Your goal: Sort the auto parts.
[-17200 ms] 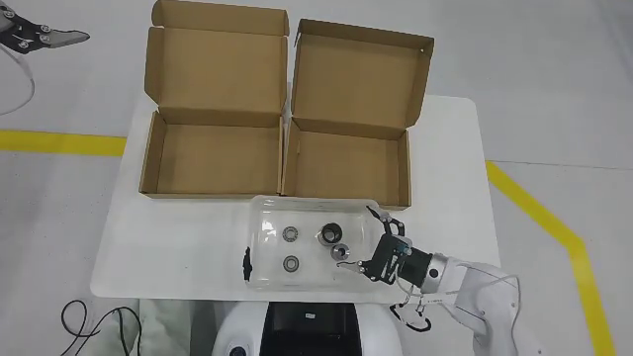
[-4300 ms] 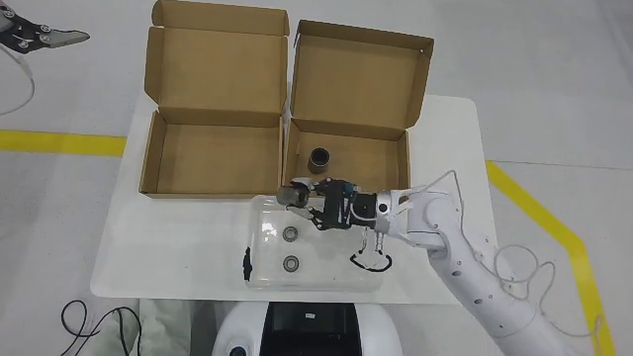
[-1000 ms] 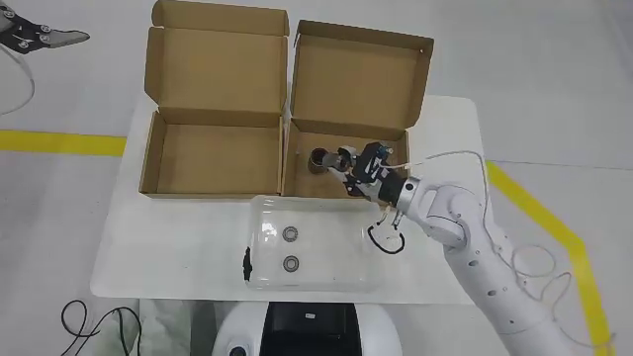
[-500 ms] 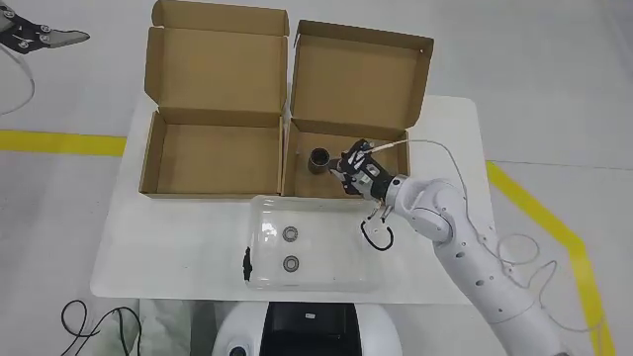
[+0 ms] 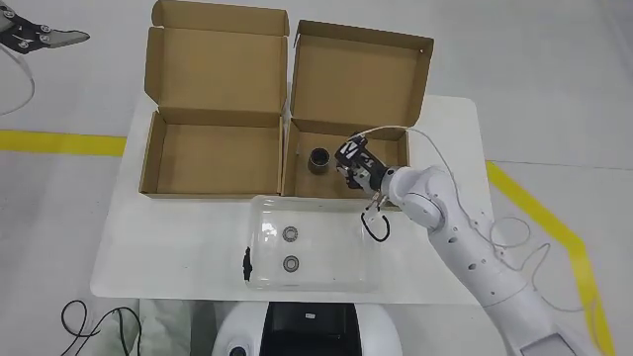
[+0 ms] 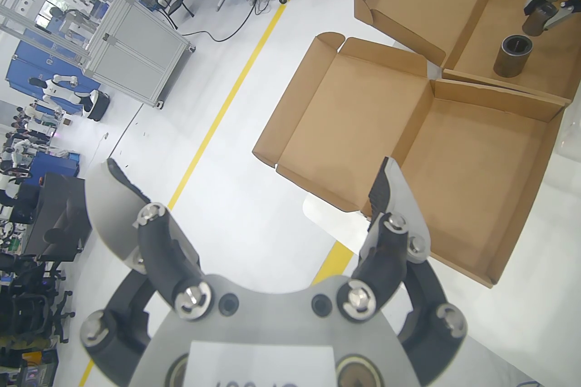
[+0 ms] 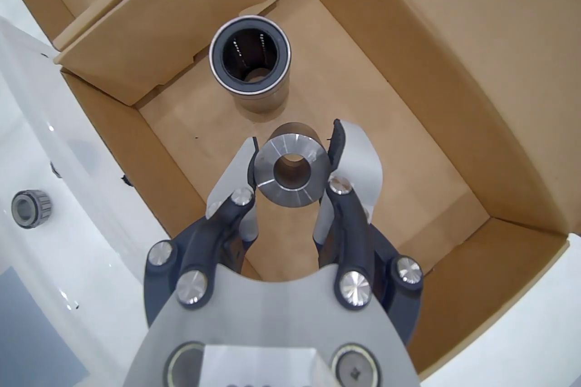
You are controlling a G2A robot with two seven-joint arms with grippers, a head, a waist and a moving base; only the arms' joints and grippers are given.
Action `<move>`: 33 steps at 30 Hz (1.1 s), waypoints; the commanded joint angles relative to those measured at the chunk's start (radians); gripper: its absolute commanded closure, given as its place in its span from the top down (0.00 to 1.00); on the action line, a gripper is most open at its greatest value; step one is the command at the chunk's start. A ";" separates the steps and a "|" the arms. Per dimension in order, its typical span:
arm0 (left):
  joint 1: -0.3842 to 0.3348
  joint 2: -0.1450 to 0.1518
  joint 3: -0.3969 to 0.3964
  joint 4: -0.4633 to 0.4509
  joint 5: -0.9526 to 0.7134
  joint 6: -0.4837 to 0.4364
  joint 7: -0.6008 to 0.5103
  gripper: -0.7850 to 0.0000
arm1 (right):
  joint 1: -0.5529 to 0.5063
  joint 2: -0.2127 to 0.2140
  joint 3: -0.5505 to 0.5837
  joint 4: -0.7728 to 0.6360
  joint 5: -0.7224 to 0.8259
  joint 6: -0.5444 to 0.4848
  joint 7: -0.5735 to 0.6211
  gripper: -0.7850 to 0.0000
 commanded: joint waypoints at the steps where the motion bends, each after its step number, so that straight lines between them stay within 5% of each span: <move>1: 0.000 0.000 0.000 0.000 0.000 0.000 0.000 1.00 | 0.018 -0.005 -0.010 0.018 0.001 0.007 0.013 0.00; 14: 0.000 0.000 0.000 0.000 0.000 0.000 0.000 1.00 | 0.137 -0.056 -0.114 0.184 0.033 0.024 0.062 0.00; 17: 0.000 0.000 0.000 0.000 0.000 0.000 0.000 1.00 | 0.157 -0.068 -0.132 0.211 0.035 0.031 0.060 0.22; 18: 0.000 0.000 0.000 0.000 0.000 0.000 0.000 1.00 | 0.162 -0.070 -0.136 0.218 0.033 0.033 0.059 0.42; 19: 0.000 0.000 0.000 0.000 0.000 0.000 0.000 1.00 | 0.165 -0.073 -0.139 0.222 0.030 0.037 0.058 0.50; 20: 0.000 0.000 0.000 0.000 0.000 0.000 0.000 1.00 | 0.169 -0.075 -0.141 0.224 0.028 0.039 0.058 0.78; 21: 0.000 0.000 0.000 0.000 0.000 0.000 0.000 1.00 | 0.170 -0.076 -0.142 0.225 0.027 0.040 0.059 0.91; 33: 0.000 0.000 0.000 0.000 0.000 0.000 0.000 1.00 | 0.113 -0.050 -0.077 0.081 -0.050 0.041 0.088 0.98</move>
